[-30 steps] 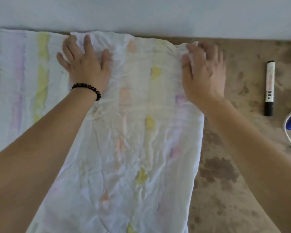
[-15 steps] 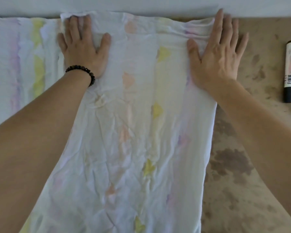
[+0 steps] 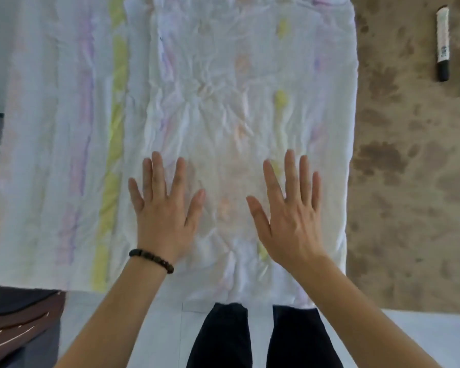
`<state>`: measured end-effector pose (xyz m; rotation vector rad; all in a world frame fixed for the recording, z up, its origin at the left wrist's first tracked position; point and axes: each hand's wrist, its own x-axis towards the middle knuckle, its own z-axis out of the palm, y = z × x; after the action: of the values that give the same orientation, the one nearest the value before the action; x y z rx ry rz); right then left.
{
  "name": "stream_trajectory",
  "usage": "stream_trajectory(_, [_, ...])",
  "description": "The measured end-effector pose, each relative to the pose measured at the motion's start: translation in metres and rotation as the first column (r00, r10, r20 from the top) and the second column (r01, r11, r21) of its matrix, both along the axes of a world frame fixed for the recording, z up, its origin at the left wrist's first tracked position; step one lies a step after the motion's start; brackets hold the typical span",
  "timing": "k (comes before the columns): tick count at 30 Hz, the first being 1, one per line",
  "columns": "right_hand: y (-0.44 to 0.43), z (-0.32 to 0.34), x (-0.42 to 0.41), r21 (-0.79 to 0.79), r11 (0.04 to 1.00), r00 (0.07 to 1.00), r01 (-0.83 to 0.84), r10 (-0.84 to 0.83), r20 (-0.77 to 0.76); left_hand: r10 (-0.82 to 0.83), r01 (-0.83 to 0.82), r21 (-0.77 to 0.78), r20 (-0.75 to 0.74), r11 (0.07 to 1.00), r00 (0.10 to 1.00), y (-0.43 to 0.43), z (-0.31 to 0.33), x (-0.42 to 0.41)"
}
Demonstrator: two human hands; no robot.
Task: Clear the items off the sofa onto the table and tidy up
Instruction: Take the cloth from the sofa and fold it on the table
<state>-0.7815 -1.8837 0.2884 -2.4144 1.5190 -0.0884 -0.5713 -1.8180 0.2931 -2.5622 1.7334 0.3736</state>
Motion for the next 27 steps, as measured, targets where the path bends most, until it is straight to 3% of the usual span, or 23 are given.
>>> stream_trajectory(4, [0.05, -0.017, -0.012, 0.057, 0.997, 0.987, 0.053, -0.044, -0.154, -0.086, 0.082, 0.087, 0.041, 0.993, 0.995, 0.069, -0.02, 0.015])
stream_trajectory(11, [0.082, -0.009, -0.016, -0.017, 0.98, 0.975, 0.196, -0.197, -0.105, -0.087, 0.088, -0.121, 0.016, 0.989, 0.996, 0.097, -0.008, 0.006])
stream_trajectory(16, [0.149, -0.019, -0.056, -0.031, 0.937, 0.922, 0.348, -0.348, -0.17, -0.162, 0.168, -0.134, 0.051, 0.977, 0.985, 0.151, -0.034, -0.015])
stream_trajectory(21, [0.149, -0.03, -0.058, -0.018, 0.919, 0.913, 0.394, -0.394, -0.103, -0.157, 0.165, -0.26, 0.051, 0.951, 0.986, 0.149, -0.046, -0.019])
stream_trajectory(23, [0.152, -0.033, -0.063, -0.056, 0.915, 0.917, 0.399, -0.398, 0.029, -0.184, 0.172, -0.334, -0.003, 0.927, 0.983, 0.155, -0.046, -0.022])
stream_trajectory(25, [0.166, -0.035, -0.067, -0.123, 0.809, 0.8, 0.574, -0.523, 0.295, -0.155, 0.113, -0.407, -0.073, 0.906, 0.985, 0.167, -0.049, -0.023])
stream_trajectory(27, [0.184, -0.042, -0.072, 0.0, 0.566, 0.491, 0.824, -0.715, 0.498, -0.052, -0.006, -0.473, -0.11, 0.881, 0.993, 0.184, -0.054, -0.023])
